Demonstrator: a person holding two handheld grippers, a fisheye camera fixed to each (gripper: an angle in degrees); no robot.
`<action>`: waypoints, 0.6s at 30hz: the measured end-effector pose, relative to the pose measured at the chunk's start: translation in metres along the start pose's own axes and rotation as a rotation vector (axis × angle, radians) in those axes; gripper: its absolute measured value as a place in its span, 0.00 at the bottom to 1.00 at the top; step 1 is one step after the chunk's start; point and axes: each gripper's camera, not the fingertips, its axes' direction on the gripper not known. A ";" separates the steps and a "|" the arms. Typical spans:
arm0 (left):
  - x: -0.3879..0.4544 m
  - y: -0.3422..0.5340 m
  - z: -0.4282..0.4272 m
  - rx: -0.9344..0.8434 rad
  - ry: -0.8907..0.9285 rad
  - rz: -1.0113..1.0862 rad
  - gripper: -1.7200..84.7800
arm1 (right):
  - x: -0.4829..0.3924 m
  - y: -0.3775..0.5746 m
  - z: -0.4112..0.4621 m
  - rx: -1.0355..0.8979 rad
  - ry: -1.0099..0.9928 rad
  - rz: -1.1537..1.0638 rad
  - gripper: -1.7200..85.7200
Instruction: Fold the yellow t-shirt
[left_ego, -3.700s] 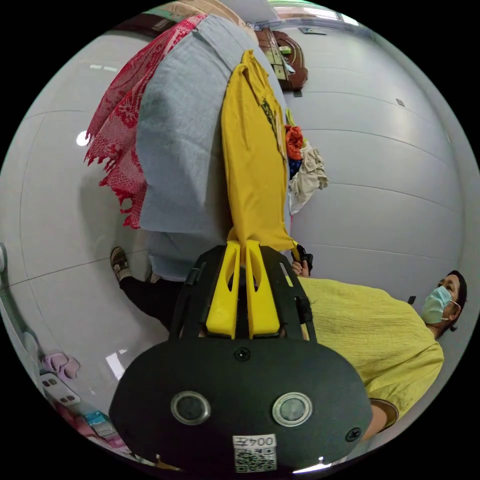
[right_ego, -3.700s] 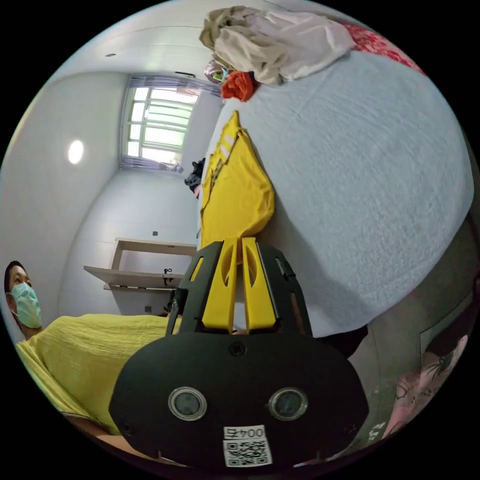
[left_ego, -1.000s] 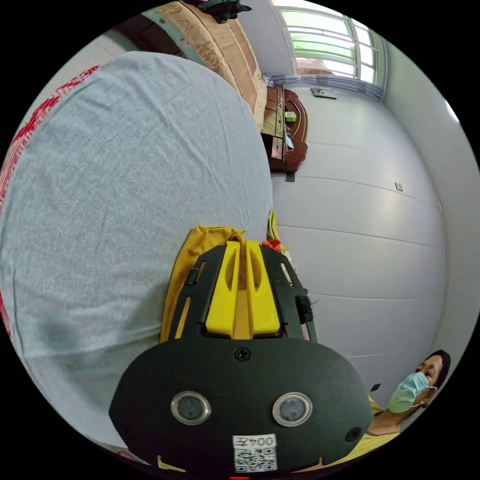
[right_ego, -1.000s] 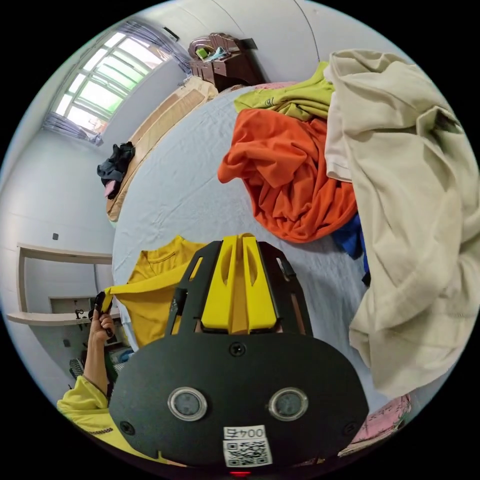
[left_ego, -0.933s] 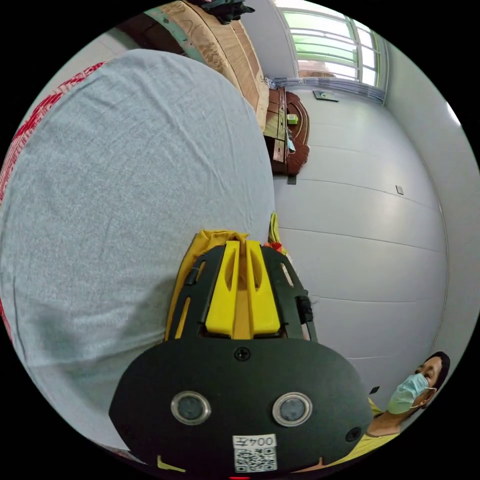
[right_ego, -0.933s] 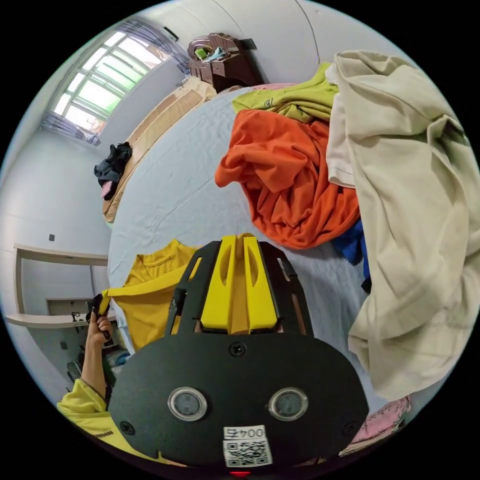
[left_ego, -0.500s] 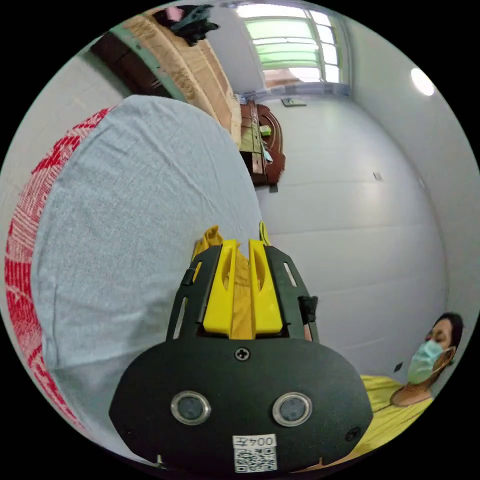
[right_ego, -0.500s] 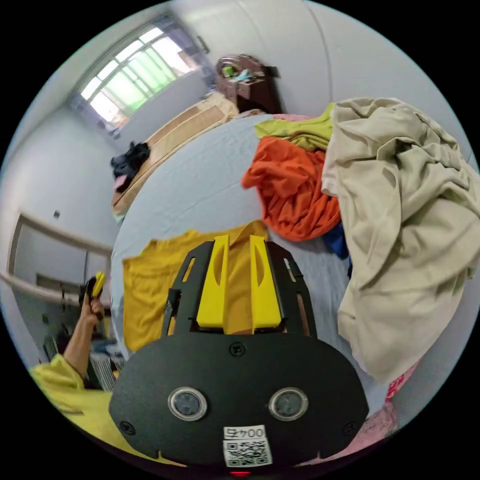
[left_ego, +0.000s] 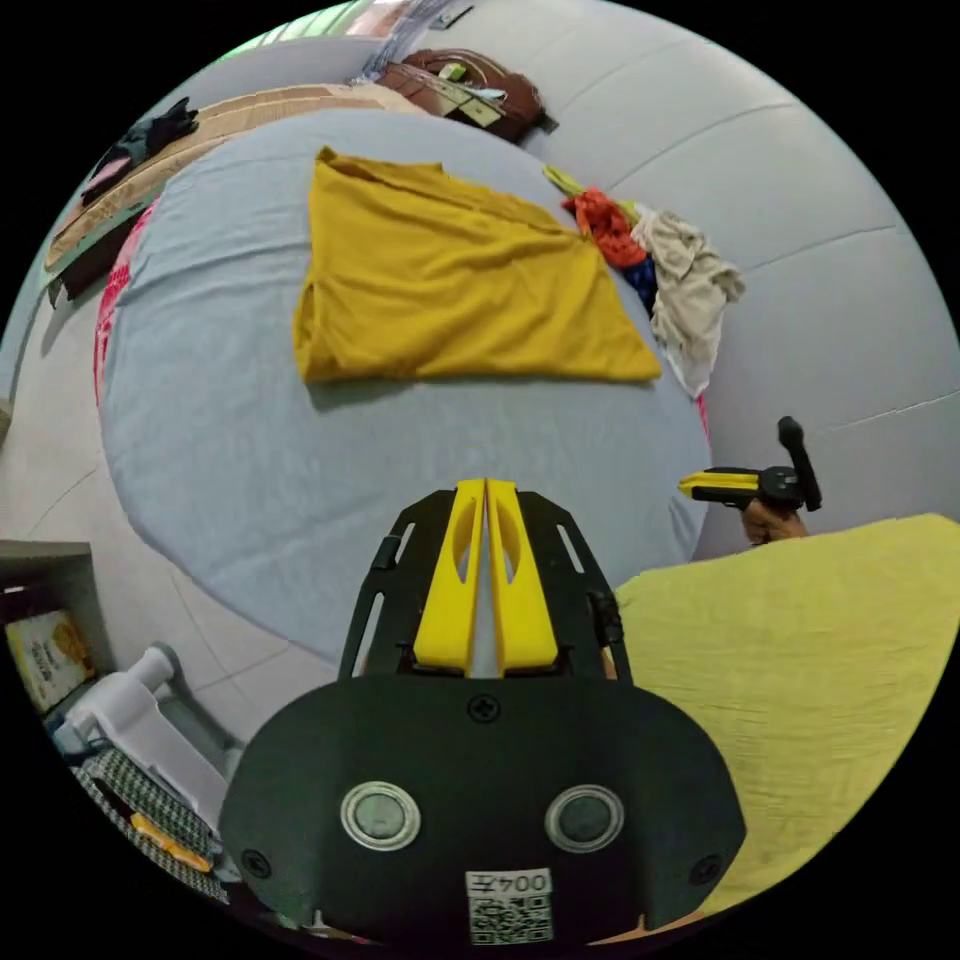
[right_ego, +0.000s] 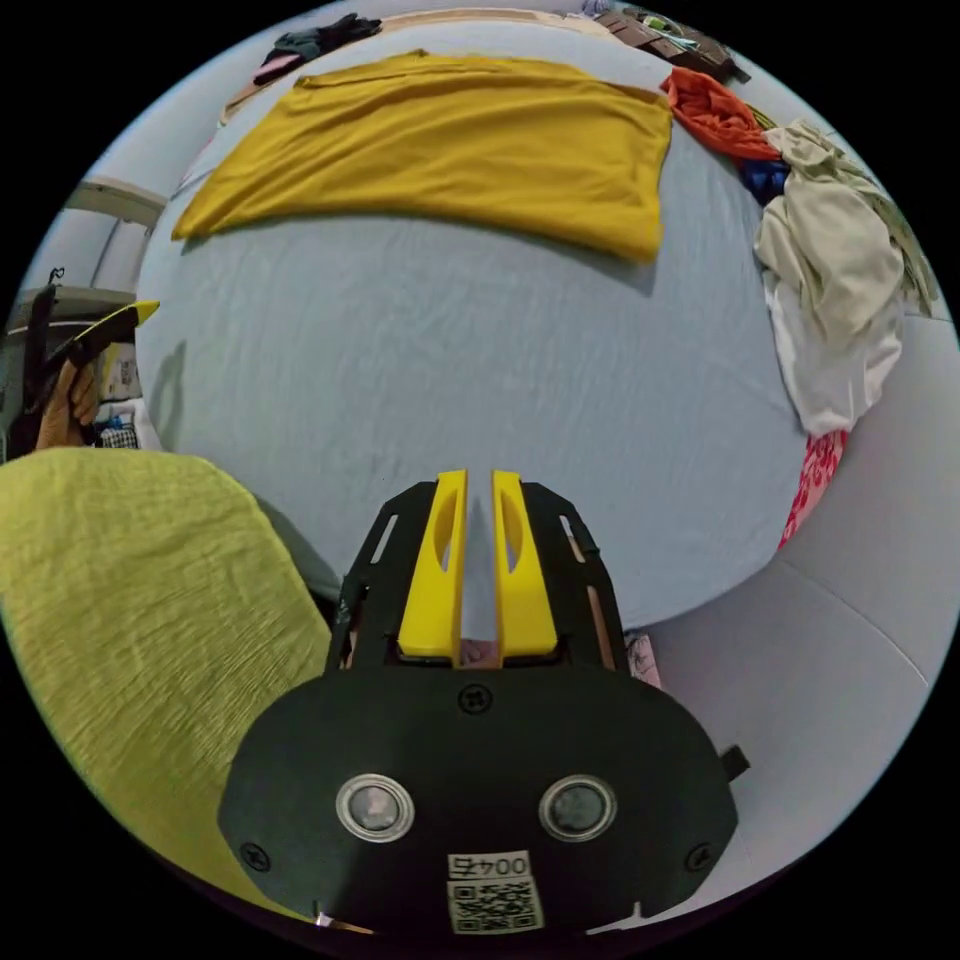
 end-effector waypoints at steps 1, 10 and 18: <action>0.008 0.002 0.008 -0.016 -0.023 0.012 0.02 | -0.001 0.012 0.008 -0.006 0.002 -0.009 0.07; 0.072 0.004 0.079 -0.066 -0.177 0.032 0.02 | 0.011 0.069 0.037 0.037 0.051 -0.088 0.01; 0.105 -0.014 0.112 -0.126 -0.288 0.076 0.02 | 0.048 0.104 0.029 0.028 -0.012 -0.218 0.01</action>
